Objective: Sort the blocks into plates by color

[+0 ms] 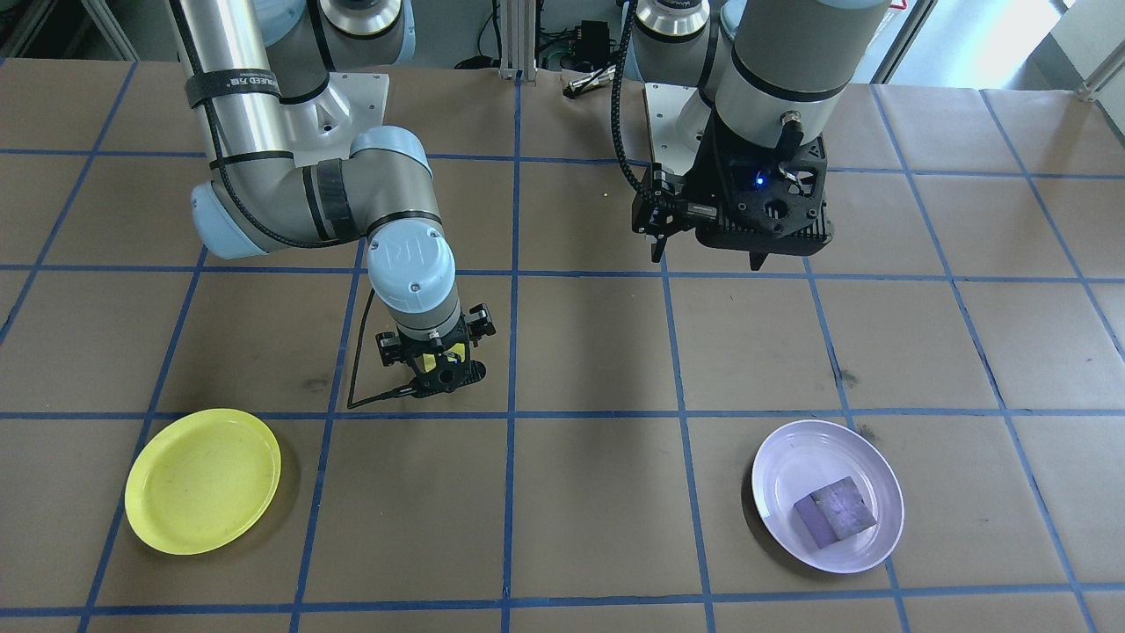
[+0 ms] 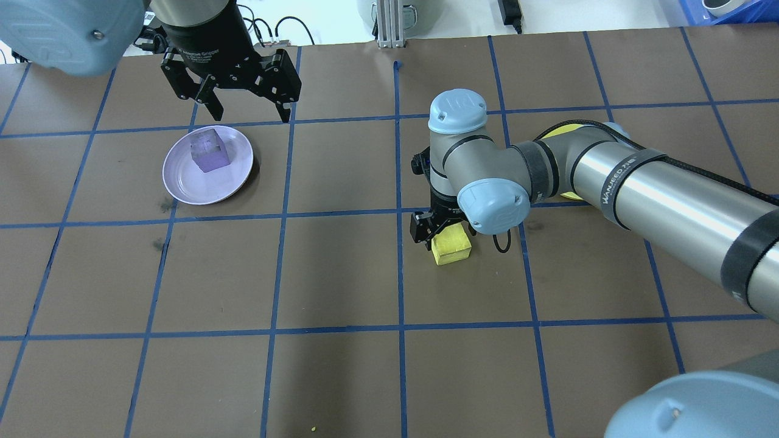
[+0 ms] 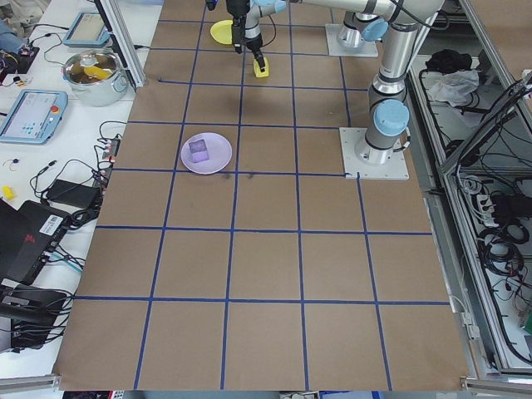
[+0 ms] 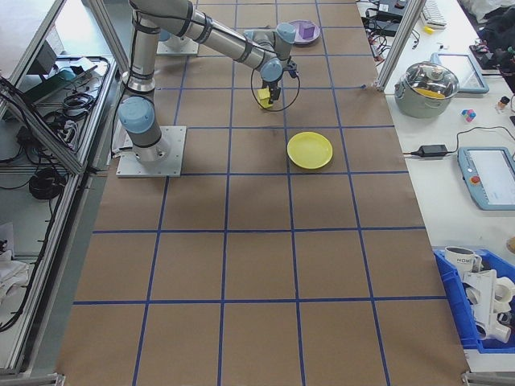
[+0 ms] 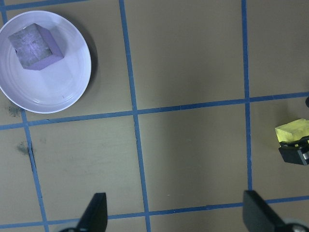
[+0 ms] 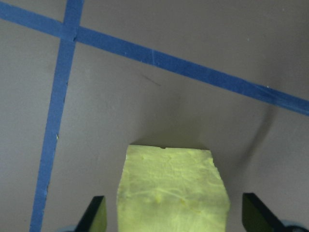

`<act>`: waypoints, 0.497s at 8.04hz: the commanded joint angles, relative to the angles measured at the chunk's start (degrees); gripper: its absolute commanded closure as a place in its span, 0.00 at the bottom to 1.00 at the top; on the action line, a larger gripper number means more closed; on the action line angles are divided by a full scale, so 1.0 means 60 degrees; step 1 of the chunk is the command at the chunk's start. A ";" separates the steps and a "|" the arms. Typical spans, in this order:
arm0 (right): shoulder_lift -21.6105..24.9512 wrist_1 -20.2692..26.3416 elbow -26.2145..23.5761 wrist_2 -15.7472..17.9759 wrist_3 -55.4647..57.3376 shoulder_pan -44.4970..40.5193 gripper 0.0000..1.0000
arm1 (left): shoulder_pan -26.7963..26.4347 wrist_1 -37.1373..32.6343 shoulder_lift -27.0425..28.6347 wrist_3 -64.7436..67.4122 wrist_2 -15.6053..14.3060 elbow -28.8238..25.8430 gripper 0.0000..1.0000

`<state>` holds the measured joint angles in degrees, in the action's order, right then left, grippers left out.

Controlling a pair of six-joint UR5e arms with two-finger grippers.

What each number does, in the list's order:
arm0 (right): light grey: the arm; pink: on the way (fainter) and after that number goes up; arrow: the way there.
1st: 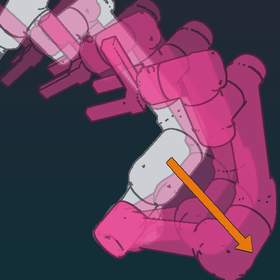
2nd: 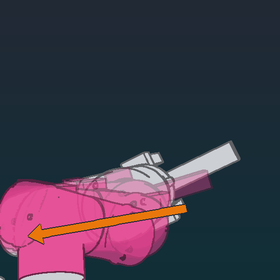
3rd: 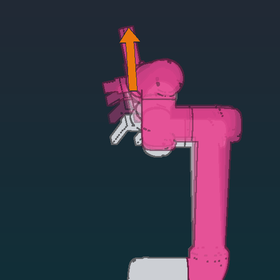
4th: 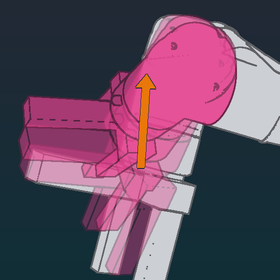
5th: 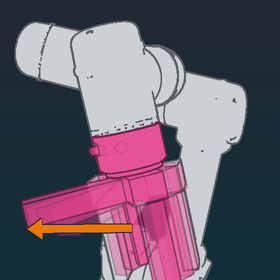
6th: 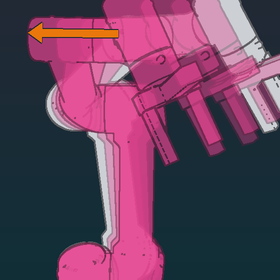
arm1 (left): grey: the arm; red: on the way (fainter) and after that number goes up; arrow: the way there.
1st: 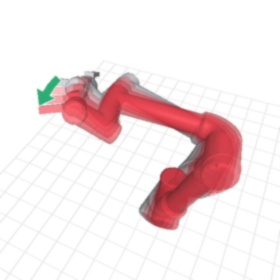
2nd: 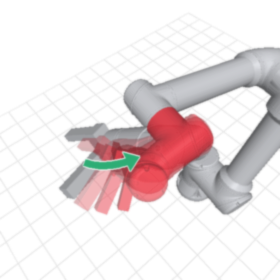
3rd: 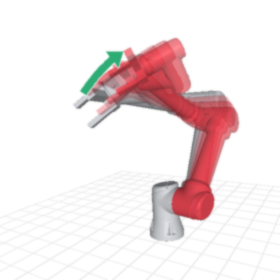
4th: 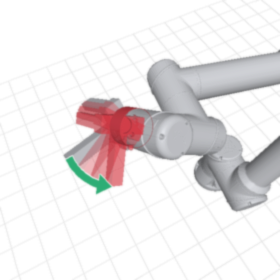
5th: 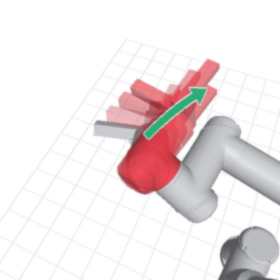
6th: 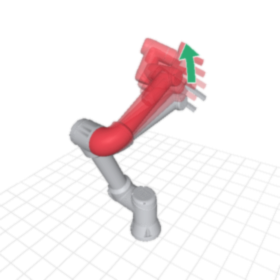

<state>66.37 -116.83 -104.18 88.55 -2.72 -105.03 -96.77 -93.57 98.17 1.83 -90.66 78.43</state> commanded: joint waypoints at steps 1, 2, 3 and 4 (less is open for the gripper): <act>-0.0002 -0.0606 -0.0024 -0.0008 0.0711 0.0000 0.71 | 0.0029 0.0009 -0.0014 -0.0085 -0.0008 0.0038 0.00; 0.0027 -0.0524 -0.0024 -0.0095 0.1341 0.0014 0.95 | 0.0029 0.0009 -0.0029 -0.0086 -0.0008 0.0067 0.00; 0.0085 -0.0523 0.0005 -0.0125 0.1318 0.0029 1.00 | 0.0029 0.0009 -0.0029 -0.0086 -0.0008 0.0067 0.00; 0.0100 -0.0595 0.0049 -0.0140 0.1303 0.0058 1.00 | 0.0044 0.0009 -0.0015 -0.0086 0.0007 0.0067 0.00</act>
<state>66.66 -119.83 -104.23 88.02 3.98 -104.91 -96.61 -93.52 98.05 1.36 -90.69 78.78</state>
